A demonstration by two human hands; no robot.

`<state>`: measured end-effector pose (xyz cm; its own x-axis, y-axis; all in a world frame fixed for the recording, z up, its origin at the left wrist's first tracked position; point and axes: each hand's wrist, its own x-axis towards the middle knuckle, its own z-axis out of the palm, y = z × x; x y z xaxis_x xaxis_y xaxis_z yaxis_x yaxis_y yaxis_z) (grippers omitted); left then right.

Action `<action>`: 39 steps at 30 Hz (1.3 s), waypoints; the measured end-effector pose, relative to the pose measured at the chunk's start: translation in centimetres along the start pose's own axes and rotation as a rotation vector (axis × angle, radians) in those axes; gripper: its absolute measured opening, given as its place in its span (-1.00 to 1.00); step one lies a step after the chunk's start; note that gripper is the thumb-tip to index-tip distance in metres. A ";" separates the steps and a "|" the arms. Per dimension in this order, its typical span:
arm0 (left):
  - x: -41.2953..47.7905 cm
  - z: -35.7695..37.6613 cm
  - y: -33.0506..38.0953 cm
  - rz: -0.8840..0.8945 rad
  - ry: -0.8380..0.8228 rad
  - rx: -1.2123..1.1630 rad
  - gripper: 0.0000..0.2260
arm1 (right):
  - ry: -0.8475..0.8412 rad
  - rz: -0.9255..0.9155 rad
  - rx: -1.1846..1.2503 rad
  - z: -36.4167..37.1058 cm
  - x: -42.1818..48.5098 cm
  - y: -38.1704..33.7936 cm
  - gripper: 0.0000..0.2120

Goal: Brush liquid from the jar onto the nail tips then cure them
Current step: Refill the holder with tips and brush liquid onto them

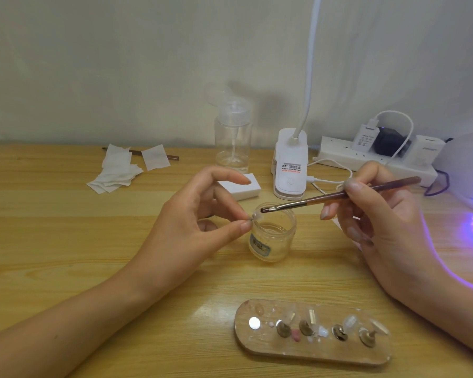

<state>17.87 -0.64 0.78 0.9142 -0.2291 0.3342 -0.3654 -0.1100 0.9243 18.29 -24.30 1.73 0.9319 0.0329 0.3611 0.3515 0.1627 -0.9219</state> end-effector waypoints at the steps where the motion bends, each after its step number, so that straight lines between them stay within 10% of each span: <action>1: 0.0 0.0 0.0 0.003 -0.003 0.003 -0.61 | -0.025 -0.003 0.008 0.1 0.0 0.0 -0.83; 39: 0.2 0.0 -0.1 0.033 0.003 0.010 -0.61 | -0.011 0.089 0.043 0.2 0.3 -0.1 -0.80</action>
<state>18.06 -0.67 0.76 0.9020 -0.2301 0.3653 -0.3975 -0.1122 0.9107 18.50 -24.07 1.98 0.9583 0.0595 0.2796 0.2630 0.2005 -0.9437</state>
